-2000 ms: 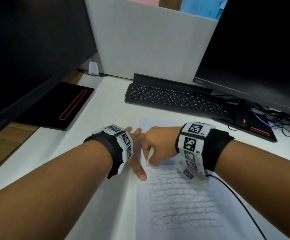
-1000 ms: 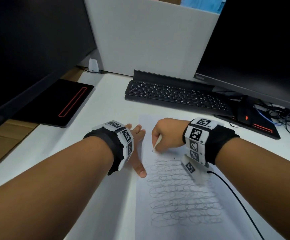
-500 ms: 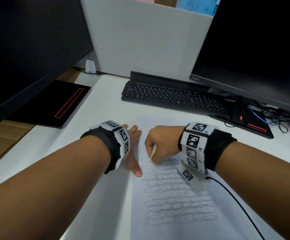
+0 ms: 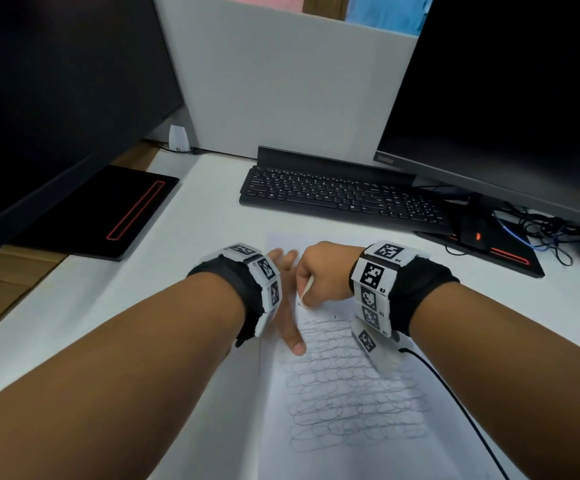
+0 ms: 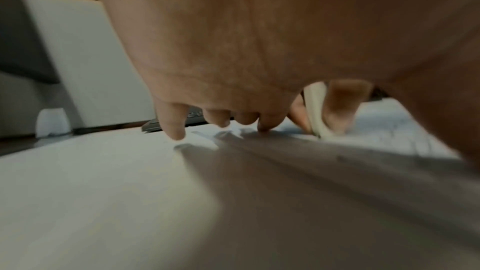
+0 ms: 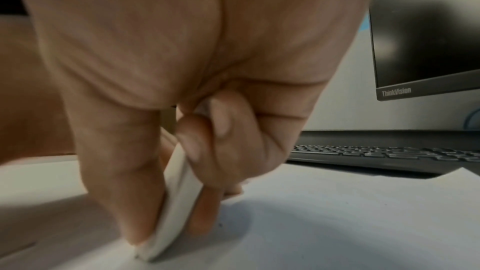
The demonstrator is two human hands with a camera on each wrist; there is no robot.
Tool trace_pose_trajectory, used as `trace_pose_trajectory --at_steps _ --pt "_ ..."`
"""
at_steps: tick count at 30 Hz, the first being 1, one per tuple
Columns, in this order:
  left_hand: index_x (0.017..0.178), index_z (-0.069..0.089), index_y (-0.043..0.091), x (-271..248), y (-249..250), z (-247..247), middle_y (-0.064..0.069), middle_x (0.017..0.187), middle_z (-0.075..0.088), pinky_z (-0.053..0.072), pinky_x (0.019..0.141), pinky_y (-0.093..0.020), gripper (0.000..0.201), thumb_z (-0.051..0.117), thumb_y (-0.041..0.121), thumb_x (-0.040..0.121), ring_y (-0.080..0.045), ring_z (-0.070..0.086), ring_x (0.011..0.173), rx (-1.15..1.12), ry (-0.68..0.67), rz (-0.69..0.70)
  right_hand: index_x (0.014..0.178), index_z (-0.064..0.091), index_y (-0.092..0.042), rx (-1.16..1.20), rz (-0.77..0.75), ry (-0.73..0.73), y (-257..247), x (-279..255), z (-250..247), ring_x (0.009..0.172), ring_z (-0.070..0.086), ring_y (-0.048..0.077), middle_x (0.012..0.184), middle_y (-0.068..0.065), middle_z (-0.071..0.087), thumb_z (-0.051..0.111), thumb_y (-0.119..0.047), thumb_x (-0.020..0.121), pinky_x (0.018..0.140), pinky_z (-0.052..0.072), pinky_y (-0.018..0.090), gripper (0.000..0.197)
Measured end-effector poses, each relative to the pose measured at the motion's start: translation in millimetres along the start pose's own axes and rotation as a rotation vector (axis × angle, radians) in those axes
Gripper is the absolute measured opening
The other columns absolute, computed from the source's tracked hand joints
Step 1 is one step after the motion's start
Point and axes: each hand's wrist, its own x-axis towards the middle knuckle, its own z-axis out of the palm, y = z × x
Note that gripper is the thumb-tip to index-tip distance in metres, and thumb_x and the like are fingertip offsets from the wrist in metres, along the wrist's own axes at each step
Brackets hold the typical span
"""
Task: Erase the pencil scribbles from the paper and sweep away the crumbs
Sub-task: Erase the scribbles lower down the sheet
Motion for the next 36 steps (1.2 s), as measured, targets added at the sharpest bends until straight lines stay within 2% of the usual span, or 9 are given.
trace_pose_trajectory --at_steps 4,7,12,15,21,26,31,34,36 --pt "0.157 0.006 0.031 3.3 3.9 1.1 -0.003 0.164 0.001 0.004 0.118 -0.052 0.116 0.071 0.071 0.069 -0.026 -0.008 0.15 0.028 -0.019 0.006 0.085 0.065 -0.015 -0.054 -0.066 0.004 -6.2 -10.7 5.8 0.08 0.059 0.014 0.075 -0.012 0.055 0.063 -0.013 0.086 0.061 0.044 0.019 0.003" --pt "0.155 0.009 0.037 3.4 1.3 0.4 -0.002 0.164 -0.013 0.0 0.118 -0.053 0.114 0.072 0.072 0.067 -0.027 -0.017 0.149 0.0 -0.063 0.006 0.089 0.069 -0.017 -0.045 -0.124 -0.063 -9.7 -16.8 9.2 0.079 0.057 0.01 0.081 -0.011 0.058 0.067 -0.015 0.082 0.068 0.048 0.023 0.008" --pt "0.155 -0.007 0.035 2.3 1.5 0.4 0.002 0.164 -0.01 0.004 0.117 -0.056 0.13 0.077 0.07 0.062 -0.028 -0.013 0.15 -0.033 -0.037 0.008 0.086 0.075 -0.016 0.008 -0.027 -0.001 10.0 -4.5 -1.0 0.075 0.062 0.011 0.071 -0.01 0.062 0.07 -0.017 0.081 0.066 0.05 0.023 0.007" --pt "0.155 -0.006 0.033 -1.3 3.1 -3.3 -0.001 0.163 -0.014 -0.001 0.118 -0.051 0.123 0.075 0.066 0.069 -0.026 -0.017 0.149 -0.025 -0.06 0.017 0.086 0.073 -0.017 0.023 -0.109 -0.063 2.7 -11.1 7.2 0.07 0.055 0.002 0.075 -0.013 0.061 0.069 -0.016 0.081 0.062 0.045 0.017 0.007" --pt "0.156 -0.002 0.029 0.2 0.0 0.3 -0.001 0.164 -0.006 0.01 0.117 -0.055 0.13 0.079 0.066 0.063 -0.027 -0.008 0.15 -0.078 -0.017 0.015 0.086 0.076 -0.021 0.03 -0.011 -0.034 15.2 -5.7 -2.2 0.076 0.062 0.009 0.074 -0.011 0.066 0.073 -0.022 0.08 0.073 0.055 0.029 0.007" --pt "0.157 -0.006 0.023 -1.5 4.1 -5.4 -0.006 0.163 -0.013 0.004 0.118 -0.051 0.126 0.075 0.064 0.07 -0.029 -0.013 0.149 -0.021 -0.051 0.01 0.084 0.073 -0.022 0.049 -0.092 -0.143 4.2 -17.0 7.7 0.073 0.059 0.001 0.075 -0.012 0.065 0.071 -0.02 0.08 0.072 0.054 0.025 0.006" --pt "0.156 -0.011 0.022 -3.7 4.0 -5.7 -0.004 0.163 -0.014 0.005 0.118 -0.054 0.133 0.077 0.066 0.066 -0.029 -0.013 0.149 -0.021 -0.055 -0.008 0.084 0.076 -0.021 0.069 0.017 -0.008 21.2 -6.6 -0.3 0.075 0.062 0.007 0.074 -0.012 0.067 0.071 -0.021 0.08 0.07 0.054 0.024 0.006" --pt "0.156 -0.012 0.023 -3.2 3.6 -6.8 -0.004 0.163 -0.017 0.004 0.118 -0.052 0.132 0.076 0.065 0.068 -0.028 -0.014 0.149 -0.024 -0.073 -0.001 0.081 0.071 -0.021 0.07 -0.063 -0.104 10.8 -13.9 7.3 0.066 0.057 -0.001 0.068 -0.015 0.062 0.07 -0.018 0.08 0.06 0.046 0.015 0.003" --pt "0.156 -0.01 0.021 -3.9 4.3 -8.3 -0.004 0.163 -0.015 0.005 0.118 -0.052 0.131 0.075 0.066 0.068 -0.028 -0.013 0.149 -0.001 -0.07 0.003 0.082 0.072 -0.024 0.052 -0.078 -0.135 11.3 -15.1 6.5 0.07 0.057 -0.003 0.072 -0.016 0.064 0.071 -0.022 0.081 0.066 0.048 0.015 0.002"
